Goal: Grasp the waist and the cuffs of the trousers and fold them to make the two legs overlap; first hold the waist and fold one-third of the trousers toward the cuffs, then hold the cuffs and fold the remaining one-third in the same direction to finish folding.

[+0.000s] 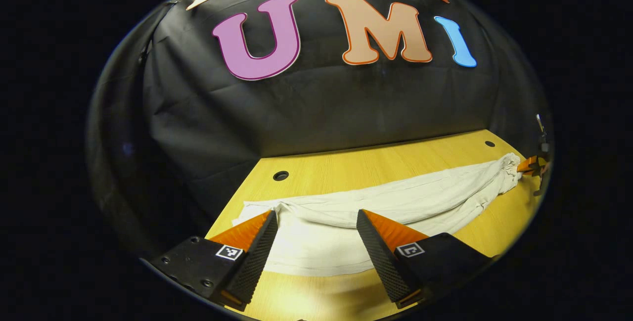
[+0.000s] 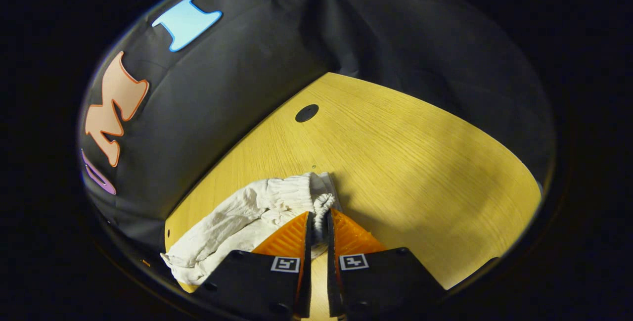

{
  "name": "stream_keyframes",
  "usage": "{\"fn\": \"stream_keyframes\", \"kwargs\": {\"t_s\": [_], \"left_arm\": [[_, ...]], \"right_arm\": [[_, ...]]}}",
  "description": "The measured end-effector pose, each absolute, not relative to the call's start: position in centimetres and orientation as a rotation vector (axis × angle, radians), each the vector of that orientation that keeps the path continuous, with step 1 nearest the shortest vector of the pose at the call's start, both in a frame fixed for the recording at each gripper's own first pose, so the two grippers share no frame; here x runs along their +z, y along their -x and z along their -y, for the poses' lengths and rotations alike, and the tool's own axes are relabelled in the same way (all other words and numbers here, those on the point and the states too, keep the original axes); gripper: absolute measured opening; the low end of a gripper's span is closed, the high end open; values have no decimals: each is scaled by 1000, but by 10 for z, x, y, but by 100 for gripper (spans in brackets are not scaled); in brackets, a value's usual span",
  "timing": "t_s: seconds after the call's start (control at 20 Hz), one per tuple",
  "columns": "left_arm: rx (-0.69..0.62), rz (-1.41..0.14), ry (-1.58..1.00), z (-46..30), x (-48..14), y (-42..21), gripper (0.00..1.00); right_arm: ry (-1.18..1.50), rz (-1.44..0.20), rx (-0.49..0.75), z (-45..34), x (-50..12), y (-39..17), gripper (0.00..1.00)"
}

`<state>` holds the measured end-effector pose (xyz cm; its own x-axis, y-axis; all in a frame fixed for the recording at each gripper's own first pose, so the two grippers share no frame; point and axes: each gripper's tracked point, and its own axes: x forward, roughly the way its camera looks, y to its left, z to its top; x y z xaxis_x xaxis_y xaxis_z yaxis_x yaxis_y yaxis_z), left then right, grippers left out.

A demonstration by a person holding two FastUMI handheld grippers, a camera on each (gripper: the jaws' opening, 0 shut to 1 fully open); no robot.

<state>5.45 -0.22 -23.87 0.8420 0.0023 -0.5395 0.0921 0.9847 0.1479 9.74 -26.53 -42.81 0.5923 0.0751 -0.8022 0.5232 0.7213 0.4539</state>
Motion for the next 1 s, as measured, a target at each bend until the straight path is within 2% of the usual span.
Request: {"fn": "stream_keyframes", "kwargs": {"t_s": [0.15, 0.2, 0.25, 0.3, 0.35, 0.4, 0.7, 0.75, 0.8, 1.0], "left_arm": [[-42, -550, -171, 4, -231, -52, 96], [-40, -548, -170, 3, -231, -51, 96], [-39, -545, -171, 1, -229, -51, 96], [-37, -538, -173, -1, -227, -51, 96], [-36, -533, -170, -4, -226, -51, 96], [-34, -535, -163, -6, -228, -50, 96], [-41, -543, -144, -26, -233, -47, 96], [-41, -544, -145, -30, -234, -47, 96], [-42, -545, -144, -34, -233, -46, 96], [-47, -537, -143, -48, -235, -49, 96]], "right_arm": [[-767, -875, -294, 278, -412, -100, 15], [-796, -861, -284, 277, -404, -105, 0], [-800, -851, -279, 278, -399, -106, 0], [-789, -848, -264, 280, -394, -106, 4], [-779, -843, -253, 282, -392, -107, 0], [-777, -834, -243, 284, -383, -108, 4], [-758, -758, -151, 303, -323, -125, 4], [-757, -752, -133, 308, -315, -125, 0], [-757, -742, -123, 313, -305, -127, 4], [-747, -705, -62, 326, -260, -129, 4]]}}
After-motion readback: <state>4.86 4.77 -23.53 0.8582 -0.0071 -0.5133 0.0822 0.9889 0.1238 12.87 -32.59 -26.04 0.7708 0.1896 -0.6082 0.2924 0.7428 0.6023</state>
